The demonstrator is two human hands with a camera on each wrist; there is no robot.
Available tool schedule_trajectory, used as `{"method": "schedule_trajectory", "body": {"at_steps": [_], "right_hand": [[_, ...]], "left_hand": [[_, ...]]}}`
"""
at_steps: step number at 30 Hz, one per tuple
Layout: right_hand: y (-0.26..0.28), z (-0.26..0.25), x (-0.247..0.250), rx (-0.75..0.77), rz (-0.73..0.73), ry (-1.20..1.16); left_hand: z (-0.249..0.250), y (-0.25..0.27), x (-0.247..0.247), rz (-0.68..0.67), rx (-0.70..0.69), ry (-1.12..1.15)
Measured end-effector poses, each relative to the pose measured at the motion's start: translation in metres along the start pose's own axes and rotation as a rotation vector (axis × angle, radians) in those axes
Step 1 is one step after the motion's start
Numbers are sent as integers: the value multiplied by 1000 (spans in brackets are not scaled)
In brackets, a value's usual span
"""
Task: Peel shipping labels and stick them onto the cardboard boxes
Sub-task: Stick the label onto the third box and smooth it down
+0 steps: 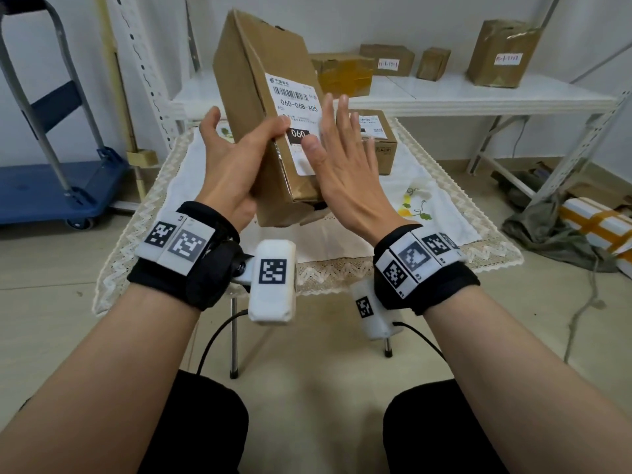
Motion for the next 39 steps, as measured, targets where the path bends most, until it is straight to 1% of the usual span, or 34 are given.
{"method": "schedule_trajectory", "body": {"at_steps": [3, 5, 7, 10, 12, 14, 17, 19, 21, 23, 25, 26, 28, 30, 32, 34, 36, 39], "right_hand": [[-1, 14, -3, -53, -28, -15], [-1, 22, -2, -127, -37, -16], [0, 24, 1, -207, -5, -53], [-4, 23, 10, -342, 67, -335], [-10, 23, 12, -421, 37, -547], [-13, 21, 10, -461, -14, -711], [-11, 17, 6, -466, -62, -841], [-9, 16, 4, -487, -67, -905], [-8, 13, 6, -512, -41, -927], [-7, 10, 7, -531, 13, -926], [-6, 10, 5, -539, 57, -922], [-6, 9, 4, -542, 78, -920], [-6, 9, 0, -539, 118, -904], [-6, 7, -2, -527, 141, -895], [-6, 3, -1, -516, 156, -897], [-6, 2, 1, -525, 186, -890], [-6, 3, 4, -532, 226, -885], [-5, 5, 6, -547, 263, -881]], "left_hand": [[6, 3, 4, 22, -14, -13], [10, 4, 8, 4, 0, -10], [12, 1, 12, -23, 14, -11], [17, -2, 18, -47, 21, -10], [16, -7, 22, -89, 30, -10], [13, -12, 23, -156, 40, -11], [9, -16, 21, -236, 33, -58], [8, -19, 19, -270, 22, -103], [7, -22, 16, -259, -2, -148], [9, -19, 10, -173, -80, -240], [13, -13, 3, -90, -255, -435], [14, -10, -1, -73, -364, -570], [10, -2, -9, -90, -538, -851], [1, 5, -17, -138, -624, -1053], [-9, 12, -22, -175, -654, -1184], [-15, 12, -23, -181, -656, -1238], [-14, 6, -20, -157, -633, -1241], [-15, -7, -11, -130, -547, -1248]]}}
Point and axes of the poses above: each hand's wrist, its own y-axis away from the middle knuckle, its own x-axis out of the back of the hand, z = x × y, the point moved 1 cm from there along -y, towards the middle knuckle, and after that the axes turned 3 degrees about x, right-handed, at the moved point
